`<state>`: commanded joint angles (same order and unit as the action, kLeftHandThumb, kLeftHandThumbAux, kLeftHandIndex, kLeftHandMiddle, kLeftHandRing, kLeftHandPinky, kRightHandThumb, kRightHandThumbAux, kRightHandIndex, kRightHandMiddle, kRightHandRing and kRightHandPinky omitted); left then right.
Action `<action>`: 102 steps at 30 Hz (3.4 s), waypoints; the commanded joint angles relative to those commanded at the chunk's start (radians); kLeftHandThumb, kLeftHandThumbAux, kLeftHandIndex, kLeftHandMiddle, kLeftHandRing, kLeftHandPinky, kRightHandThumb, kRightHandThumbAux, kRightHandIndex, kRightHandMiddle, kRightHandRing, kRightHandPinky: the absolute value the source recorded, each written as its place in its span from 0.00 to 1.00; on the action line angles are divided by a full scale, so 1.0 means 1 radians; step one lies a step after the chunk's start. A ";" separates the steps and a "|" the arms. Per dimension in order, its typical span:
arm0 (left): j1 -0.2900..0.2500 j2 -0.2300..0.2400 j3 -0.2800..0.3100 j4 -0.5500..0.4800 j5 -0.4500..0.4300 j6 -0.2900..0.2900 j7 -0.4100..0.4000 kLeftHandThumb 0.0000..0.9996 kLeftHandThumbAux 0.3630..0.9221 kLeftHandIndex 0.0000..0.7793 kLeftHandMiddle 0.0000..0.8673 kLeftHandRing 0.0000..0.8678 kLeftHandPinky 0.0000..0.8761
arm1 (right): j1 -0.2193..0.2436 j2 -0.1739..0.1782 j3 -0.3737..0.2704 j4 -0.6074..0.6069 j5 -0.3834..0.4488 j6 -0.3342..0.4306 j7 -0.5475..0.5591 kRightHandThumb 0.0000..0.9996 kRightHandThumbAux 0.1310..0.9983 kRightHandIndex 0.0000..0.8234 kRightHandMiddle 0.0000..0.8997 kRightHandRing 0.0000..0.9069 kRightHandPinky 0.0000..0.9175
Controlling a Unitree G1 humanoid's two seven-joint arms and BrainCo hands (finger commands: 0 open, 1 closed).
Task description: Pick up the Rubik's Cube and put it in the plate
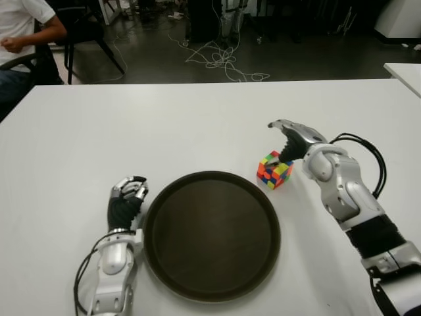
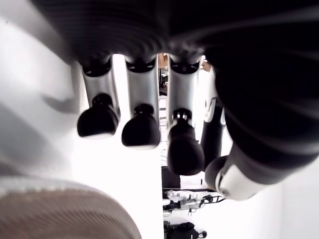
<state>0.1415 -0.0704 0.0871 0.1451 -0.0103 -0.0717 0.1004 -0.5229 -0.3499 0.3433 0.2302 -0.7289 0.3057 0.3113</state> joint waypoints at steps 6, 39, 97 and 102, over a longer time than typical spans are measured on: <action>0.005 -0.003 -0.001 -0.010 0.004 0.009 0.006 0.71 0.61 0.57 0.93 0.95 0.93 | -0.019 0.005 0.006 0.033 0.015 -0.007 -0.003 0.00 0.75 0.10 0.12 0.14 0.13; 0.001 0.009 -0.007 -0.017 0.043 0.053 0.028 0.71 0.61 0.57 0.93 0.96 0.94 | -0.052 0.025 0.067 0.108 0.017 0.064 0.037 0.00 0.83 0.07 0.07 0.08 0.06; -0.024 0.043 0.002 0.029 0.028 0.061 -0.009 0.71 0.61 0.57 0.93 0.95 0.92 | 0.004 -0.039 0.101 -0.018 -0.007 0.145 0.106 0.00 0.78 0.06 0.08 0.08 0.06; -0.027 0.045 0.004 0.037 0.026 0.058 -0.011 0.71 0.61 0.57 0.93 0.95 0.93 | 0.008 -0.039 0.100 -0.015 -0.006 0.139 0.102 0.00 0.78 0.07 0.08 0.07 0.04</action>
<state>0.1150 -0.0256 0.0913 0.1825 0.0161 -0.0137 0.0899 -0.5144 -0.3889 0.4431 0.2152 -0.7354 0.4451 0.4134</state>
